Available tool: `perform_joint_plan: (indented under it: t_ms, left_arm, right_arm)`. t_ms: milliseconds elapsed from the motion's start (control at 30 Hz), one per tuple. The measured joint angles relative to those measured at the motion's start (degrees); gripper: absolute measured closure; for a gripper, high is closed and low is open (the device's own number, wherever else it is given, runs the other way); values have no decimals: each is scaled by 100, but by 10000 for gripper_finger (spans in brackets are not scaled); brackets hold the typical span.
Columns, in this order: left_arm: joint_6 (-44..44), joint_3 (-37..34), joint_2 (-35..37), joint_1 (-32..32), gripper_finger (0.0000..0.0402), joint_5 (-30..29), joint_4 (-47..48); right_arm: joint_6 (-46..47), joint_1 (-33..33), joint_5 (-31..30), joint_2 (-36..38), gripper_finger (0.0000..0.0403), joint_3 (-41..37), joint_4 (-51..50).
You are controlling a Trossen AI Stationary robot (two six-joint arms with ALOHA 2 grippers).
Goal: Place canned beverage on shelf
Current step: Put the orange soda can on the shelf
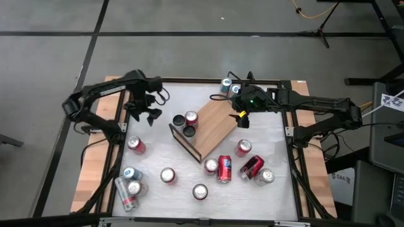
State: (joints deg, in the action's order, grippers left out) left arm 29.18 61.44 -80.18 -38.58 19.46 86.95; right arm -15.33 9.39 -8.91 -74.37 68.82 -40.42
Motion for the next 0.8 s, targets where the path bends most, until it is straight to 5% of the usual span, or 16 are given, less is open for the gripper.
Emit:
perform_joint_plan:
  t_ms: [400, 800]
  left_arm:
    - [2480, 62, 1679, 1340, 64, -1261, 114]
    - [4426, 62, 1720, 3668, 64, -1915, 116]
  right_arm:
    - [0, 1, 0, 0, 61, 2, 2]
    - [2, 0, 2, 0, 61, 0, 2]
